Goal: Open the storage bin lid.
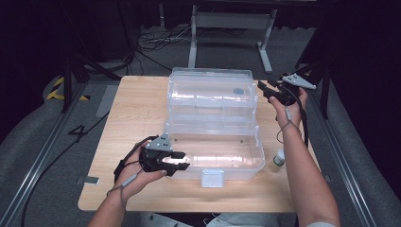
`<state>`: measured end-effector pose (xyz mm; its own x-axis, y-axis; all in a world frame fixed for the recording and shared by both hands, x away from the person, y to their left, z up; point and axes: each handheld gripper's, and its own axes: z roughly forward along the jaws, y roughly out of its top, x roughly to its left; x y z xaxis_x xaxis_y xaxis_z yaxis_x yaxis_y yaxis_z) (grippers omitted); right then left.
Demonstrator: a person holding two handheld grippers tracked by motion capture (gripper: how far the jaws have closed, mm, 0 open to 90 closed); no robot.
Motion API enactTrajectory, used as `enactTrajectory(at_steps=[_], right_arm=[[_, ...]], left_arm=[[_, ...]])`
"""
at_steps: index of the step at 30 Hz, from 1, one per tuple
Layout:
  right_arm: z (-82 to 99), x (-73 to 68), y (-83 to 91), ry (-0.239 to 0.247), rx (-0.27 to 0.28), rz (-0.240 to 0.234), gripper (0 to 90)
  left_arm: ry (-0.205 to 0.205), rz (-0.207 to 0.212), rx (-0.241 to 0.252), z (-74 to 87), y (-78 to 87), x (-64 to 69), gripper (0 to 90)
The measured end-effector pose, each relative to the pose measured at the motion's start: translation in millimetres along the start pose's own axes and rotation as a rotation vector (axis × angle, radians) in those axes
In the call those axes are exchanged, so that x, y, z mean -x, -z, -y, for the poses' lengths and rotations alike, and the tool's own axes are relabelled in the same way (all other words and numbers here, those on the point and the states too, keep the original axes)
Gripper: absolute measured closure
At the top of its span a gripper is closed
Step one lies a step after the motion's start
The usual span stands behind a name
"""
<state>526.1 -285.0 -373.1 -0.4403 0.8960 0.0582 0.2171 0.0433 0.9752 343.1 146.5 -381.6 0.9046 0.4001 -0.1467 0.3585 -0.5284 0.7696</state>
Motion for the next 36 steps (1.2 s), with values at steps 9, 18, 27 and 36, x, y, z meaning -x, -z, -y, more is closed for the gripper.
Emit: enactTrajectory(at_steps=[9,18,27,36], right_arm=[[0.9,-7.9,37.7,-0.001,0.025,-0.063,46.6],[-4.1,-6.7,59.1,-0.023,0.013,-0.086,44.7],[-1.7,-3.8,71.9,0.026,-0.032,-0.121,42.5],[-7.2,5.4,100.9,0.001,-0.022,-0.126,42.3]], left_arm=[[0.043,-0.073,0.054,-11.0,20.9,-13.2,49.6],[0.027,-0.164,-0.004,-31.9,31.2,-29.9,46.2],[0.100,-0.216,0.012,-12.0,42.8,-48.8,44.3],[0.130,-0.254,0.028,-2.8,53.6,-61.0,42.8]])
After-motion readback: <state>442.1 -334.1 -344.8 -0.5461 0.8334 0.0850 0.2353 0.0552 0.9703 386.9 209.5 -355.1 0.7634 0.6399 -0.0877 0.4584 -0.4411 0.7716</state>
